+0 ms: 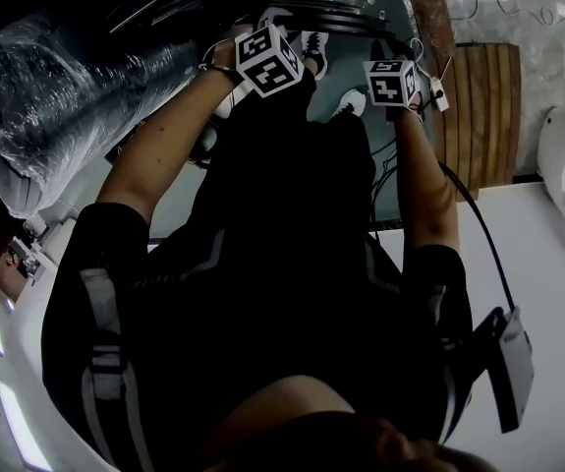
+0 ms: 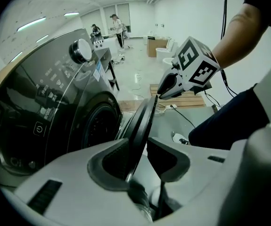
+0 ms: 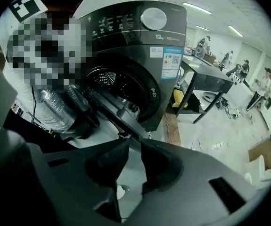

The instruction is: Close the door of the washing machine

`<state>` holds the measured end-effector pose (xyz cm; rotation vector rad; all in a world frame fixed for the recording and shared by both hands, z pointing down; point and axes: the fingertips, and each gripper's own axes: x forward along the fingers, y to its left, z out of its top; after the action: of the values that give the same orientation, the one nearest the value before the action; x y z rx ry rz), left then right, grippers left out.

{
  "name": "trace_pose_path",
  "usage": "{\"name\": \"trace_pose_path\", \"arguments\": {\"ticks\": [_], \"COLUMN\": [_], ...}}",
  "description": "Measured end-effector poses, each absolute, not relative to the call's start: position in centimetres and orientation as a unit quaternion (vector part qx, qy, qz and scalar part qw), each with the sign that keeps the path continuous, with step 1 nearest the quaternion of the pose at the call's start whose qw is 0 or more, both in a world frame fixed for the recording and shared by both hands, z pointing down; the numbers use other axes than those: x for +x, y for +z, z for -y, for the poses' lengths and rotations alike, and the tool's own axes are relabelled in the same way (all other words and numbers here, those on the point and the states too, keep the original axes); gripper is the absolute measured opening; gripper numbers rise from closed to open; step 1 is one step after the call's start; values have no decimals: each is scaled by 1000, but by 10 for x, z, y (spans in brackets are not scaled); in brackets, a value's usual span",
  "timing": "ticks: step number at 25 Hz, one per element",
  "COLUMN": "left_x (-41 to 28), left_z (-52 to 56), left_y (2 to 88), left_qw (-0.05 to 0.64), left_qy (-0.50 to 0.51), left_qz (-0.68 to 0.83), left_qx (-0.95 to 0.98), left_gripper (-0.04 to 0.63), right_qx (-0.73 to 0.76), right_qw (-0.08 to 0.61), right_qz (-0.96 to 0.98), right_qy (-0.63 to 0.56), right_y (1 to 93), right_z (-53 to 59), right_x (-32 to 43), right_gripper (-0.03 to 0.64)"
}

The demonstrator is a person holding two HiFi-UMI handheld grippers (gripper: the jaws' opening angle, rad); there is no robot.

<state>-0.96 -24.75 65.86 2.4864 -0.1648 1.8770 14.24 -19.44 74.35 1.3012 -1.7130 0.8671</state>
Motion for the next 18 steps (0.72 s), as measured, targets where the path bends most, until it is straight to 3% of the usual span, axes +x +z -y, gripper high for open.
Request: {"name": "trace_pose_path", "arguments": {"ticks": [18], "left_x": [1], "left_z": [300], "left_y": [659], "left_qw": [18], "left_qy": [599], "left_qz": [84], "left_qx": [796], "left_gripper": [117], "right_qx": [551], "right_qw": [343], "right_qz": [663], "right_qy": [373], "right_y": [755], "right_z": [281], "right_x": [156], "right_gripper": [28]}}
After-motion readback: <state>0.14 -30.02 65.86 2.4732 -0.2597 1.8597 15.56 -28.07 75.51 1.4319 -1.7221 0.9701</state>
